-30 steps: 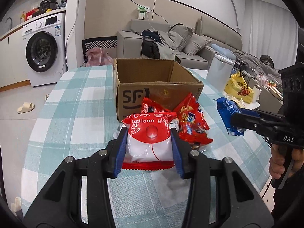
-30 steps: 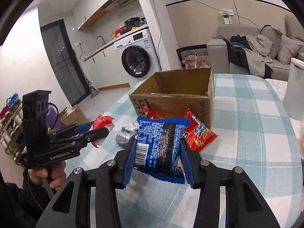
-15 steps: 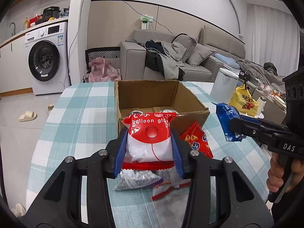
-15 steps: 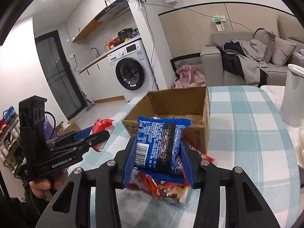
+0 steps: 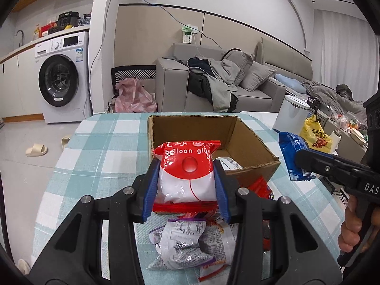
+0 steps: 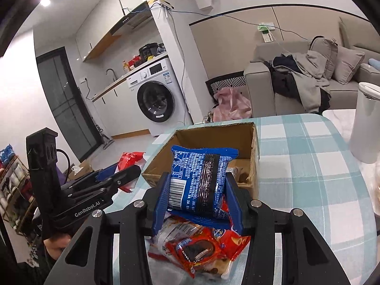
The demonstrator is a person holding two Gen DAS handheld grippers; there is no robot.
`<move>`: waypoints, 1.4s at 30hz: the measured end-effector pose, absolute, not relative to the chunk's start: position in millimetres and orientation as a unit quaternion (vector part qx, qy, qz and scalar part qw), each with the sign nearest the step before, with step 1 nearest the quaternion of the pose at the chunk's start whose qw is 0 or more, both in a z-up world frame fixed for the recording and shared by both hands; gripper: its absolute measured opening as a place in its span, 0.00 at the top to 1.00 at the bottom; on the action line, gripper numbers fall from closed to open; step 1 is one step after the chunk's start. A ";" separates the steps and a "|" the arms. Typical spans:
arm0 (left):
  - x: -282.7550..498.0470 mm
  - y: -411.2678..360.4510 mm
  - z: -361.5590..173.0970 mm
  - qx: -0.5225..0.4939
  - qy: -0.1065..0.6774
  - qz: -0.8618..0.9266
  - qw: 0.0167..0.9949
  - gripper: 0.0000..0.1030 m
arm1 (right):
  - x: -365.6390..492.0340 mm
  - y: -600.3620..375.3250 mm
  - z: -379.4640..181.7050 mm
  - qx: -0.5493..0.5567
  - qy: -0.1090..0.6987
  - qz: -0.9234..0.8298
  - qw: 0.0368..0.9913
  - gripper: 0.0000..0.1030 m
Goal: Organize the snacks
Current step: 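Lift both packs into the SF box and open both tools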
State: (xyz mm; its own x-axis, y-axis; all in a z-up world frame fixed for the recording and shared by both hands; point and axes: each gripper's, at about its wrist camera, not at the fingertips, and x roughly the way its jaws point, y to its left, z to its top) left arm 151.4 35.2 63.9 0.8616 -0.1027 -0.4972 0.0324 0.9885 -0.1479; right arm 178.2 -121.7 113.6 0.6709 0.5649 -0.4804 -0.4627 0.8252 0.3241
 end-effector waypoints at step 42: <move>241.7 35.4 19.5 -0.053 0.254 -0.011 0.966 0.61 | 274.2 -81.7 59.7 0.101 0.318 0.241 0.911 0.56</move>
State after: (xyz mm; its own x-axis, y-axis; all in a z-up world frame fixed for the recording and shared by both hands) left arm 241.7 35.4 19.5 0.8702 -0.0487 -0.4903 -0.0055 0.9941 -0.1085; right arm 274.2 -81.7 59.7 0.6818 0.5041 -0.5301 -0.3754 0.8631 0.3379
